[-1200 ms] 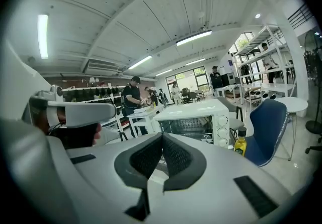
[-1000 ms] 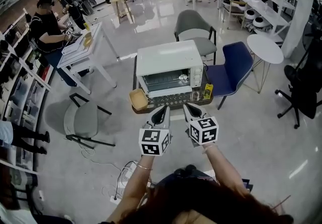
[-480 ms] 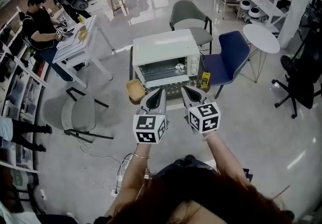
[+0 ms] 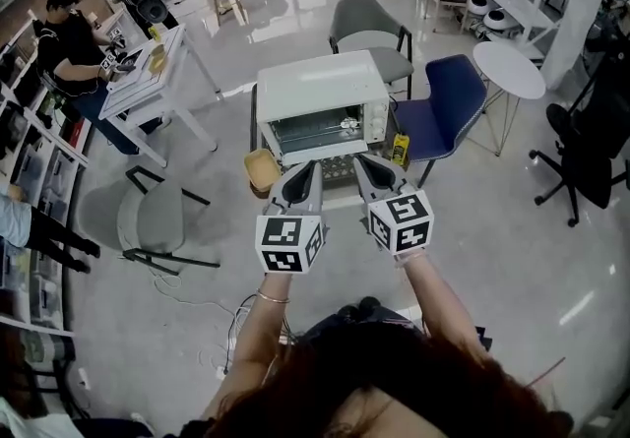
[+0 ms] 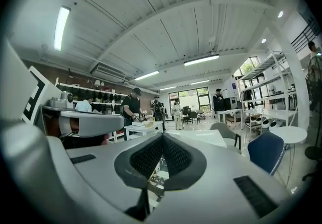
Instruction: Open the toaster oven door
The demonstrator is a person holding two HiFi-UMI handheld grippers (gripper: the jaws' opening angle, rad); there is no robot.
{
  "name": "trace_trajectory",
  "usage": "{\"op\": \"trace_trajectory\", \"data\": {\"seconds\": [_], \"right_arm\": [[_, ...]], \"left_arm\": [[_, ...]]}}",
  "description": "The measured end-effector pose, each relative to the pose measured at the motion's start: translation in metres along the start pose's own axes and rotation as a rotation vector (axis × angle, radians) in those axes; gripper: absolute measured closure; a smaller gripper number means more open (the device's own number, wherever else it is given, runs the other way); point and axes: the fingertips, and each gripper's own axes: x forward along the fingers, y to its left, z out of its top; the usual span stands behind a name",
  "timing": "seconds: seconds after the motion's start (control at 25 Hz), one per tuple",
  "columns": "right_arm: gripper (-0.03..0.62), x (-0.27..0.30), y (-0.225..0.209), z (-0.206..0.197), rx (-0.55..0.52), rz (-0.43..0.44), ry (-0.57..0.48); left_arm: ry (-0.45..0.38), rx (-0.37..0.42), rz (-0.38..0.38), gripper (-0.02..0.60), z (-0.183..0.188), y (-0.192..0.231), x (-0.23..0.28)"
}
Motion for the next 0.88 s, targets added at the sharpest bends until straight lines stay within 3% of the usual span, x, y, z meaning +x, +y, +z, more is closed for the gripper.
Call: {"op": "trace_trajectory", "data": {"seconds": [0.88], "right_arm": [[0.594, -0.0002, -0.0045, 0.0067, -0.006, -0.006, -0.015]], "left_arm": [[0.017, -0.013, -0.008, 0.568, -0.0053, 0.0013, 0.0038]]}}
